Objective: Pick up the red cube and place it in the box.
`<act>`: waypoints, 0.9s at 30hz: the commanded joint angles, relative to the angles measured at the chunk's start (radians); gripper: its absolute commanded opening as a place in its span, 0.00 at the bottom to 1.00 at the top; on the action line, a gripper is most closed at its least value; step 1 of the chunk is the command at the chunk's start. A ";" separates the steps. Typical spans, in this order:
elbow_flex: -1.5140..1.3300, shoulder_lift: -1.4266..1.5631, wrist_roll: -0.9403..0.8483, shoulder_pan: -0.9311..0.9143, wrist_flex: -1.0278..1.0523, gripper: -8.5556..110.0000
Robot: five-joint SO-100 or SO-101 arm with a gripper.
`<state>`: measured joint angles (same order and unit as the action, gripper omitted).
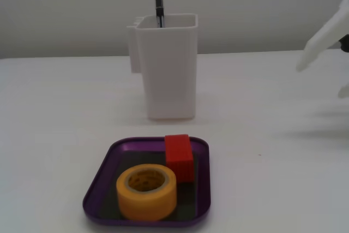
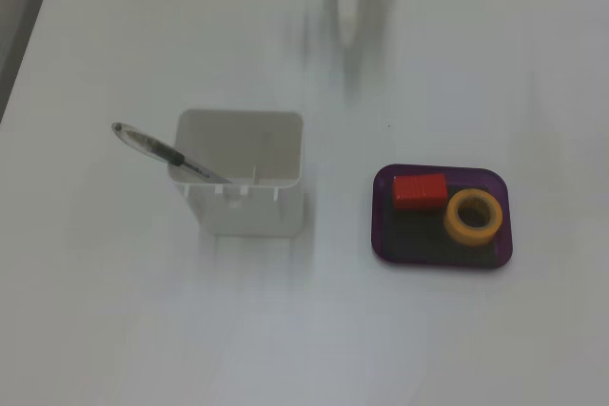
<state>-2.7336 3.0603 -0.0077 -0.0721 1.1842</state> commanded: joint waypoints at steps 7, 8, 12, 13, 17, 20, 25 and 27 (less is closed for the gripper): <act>-0.206 0.204 0.005 -0.028 -0.031 0.25; -0.215 0.222 0.005 -0.028 -0.028 0.25; -0.221 0.252 0.005 -0.028 -0.020 0.25; -0.224 0.255 0.006 -0.028 -0.020 0.25; -0.296 0.272 0.008 -0.026 -0.023 0.25; -0.322 0.272 0.018 -0.026 -0.023 0.25; -0.321 0.272 0.063 -0.026 -0.025 0.25; -0.321 0.272 0.061 -0.026 -0.025 0.24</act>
<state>-3.0450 3.3165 0.0460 -0.1012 1.1689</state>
